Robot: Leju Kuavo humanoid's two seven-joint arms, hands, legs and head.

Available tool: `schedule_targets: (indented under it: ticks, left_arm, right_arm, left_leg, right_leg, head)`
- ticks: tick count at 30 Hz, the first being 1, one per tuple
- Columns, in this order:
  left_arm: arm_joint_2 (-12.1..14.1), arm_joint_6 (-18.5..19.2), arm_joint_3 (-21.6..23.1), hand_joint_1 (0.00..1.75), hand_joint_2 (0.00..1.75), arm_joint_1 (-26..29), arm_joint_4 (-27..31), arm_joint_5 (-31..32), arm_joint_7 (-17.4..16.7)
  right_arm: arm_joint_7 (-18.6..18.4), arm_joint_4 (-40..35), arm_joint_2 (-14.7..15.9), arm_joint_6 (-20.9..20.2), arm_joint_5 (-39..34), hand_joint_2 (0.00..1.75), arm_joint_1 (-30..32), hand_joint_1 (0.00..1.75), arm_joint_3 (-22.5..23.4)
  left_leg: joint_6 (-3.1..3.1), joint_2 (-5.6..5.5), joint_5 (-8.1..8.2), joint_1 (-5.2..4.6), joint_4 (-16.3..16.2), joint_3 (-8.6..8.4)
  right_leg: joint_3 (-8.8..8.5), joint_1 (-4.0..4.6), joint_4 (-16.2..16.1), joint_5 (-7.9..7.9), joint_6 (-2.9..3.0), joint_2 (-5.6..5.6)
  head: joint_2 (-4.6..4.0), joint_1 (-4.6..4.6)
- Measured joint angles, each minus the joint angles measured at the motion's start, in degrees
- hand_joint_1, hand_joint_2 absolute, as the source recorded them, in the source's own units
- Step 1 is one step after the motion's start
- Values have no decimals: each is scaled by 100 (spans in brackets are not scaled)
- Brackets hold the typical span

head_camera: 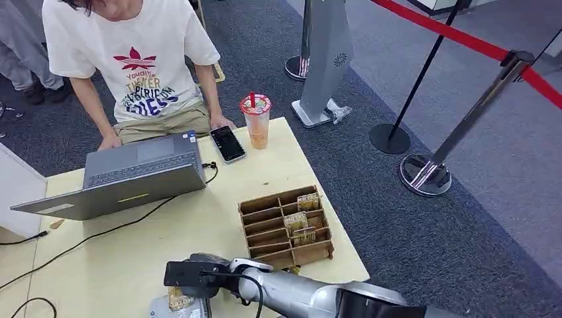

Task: Pass the card to the sensor for recognition and then transmit it.

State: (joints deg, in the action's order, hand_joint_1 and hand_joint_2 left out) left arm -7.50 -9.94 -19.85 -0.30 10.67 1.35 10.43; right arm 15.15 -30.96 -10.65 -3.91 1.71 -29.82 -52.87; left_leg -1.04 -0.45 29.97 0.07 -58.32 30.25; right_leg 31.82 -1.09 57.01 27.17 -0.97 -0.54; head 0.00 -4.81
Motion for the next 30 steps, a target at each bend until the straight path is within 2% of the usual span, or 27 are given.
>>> schedule_targets:
  ticks: [5, 14, 21, 26, 30]
  left_arm:
    - [4, 13, 0, 0, 0, 17, 0, -79, 31]
    - [0, 4, -20, 0, 0, 23, 0, -186, 107]
    - [-2, 0, -22, 0, 0, 21, 0, -188, 111]
    - [-2, 2, -24, 0, 0, 35, 0, -221, 168]
    - [-22, 0, -24, 0, 0, 38, 0, -177, 170]
  right_arm:
    - [13, -635, 206, -26, -276, 175, 145, 175, 7]
    - [-98, -2504, 848, -55, -614, 175, 396, 175, 201]
    - [-118, -3059, 1038, -44, -630, 175, 452, 175, 249]
    - [20, -3765, 1202, 206, -730, 175, 572, 175, 462]
    - [116, -4449, 1307, 516, -632, 175, 627, 175, 873]
  left_leg:
    - [0, -1, 0, 0, 0, 2]
    - [0, -1, 0, -1, 0, 2]
    - [0, 0, 0, 0, 0, 2]
    - [0, 0, 0, 0, 0, 3]
    - [0, -1, 0, -2, 0, 4]
  right_leg:
    - [1, 0, 0, 0, 0, 1]
    - [2, -1, -2, 0, 0, 0]
    - [2, 0, 0, 0, 0, 0]
    - [3, 0, 0, 0, 0, 0]
    - [3, -1, 0, -1, -1, 1]
  head:
    - [0, 2]
    - [0, 0]
    - [0, 2]
    - [0, 0]
    - [0, 0]
